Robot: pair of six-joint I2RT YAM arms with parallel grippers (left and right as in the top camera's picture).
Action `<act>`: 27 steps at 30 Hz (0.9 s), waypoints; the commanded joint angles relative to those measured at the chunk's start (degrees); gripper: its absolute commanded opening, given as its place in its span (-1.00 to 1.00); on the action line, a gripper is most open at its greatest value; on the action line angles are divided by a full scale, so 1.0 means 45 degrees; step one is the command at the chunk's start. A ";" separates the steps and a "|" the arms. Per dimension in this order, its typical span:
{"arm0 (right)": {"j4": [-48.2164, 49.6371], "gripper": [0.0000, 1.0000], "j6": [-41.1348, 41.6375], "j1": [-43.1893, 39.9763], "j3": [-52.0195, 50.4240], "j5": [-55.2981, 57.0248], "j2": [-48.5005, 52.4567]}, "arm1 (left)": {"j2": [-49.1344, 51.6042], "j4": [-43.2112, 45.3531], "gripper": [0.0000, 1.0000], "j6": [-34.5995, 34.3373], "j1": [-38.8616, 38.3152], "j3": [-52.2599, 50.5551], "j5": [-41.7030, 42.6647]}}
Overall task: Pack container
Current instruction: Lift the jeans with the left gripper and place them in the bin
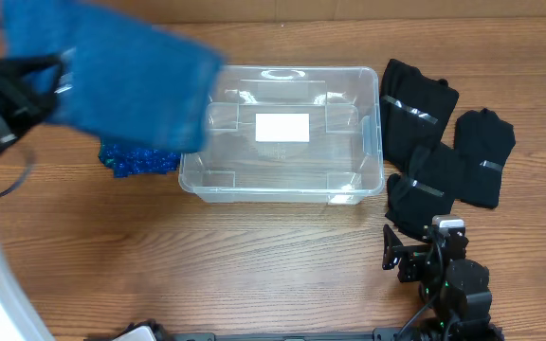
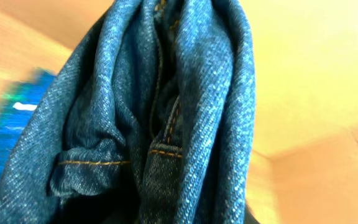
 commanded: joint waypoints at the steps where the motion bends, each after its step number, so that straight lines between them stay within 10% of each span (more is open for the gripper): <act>1: 0.0029 1.00 -0.0044 -0.0049 -0.0233 -0.0010 -0.0126 | 0.0083 0.0971 -0.92 -0.5508 -0.3541 0.0228 -0.4080; 12: 0.0034 1.00 -0.0049 -0.0049 -0.0233 -0.0010 -0.0126 | 0.3891 0.2705 -0.92 -0.8330 -1.0171 0.0223 -0.8519; 27: 0.0034 1.00 -0.0044 -0.0049 -0.0233 -0.0010 -0.0126 | 0.7397 0.1622 -0.92 -0.8257 -1.1788 0.0223 -0.9821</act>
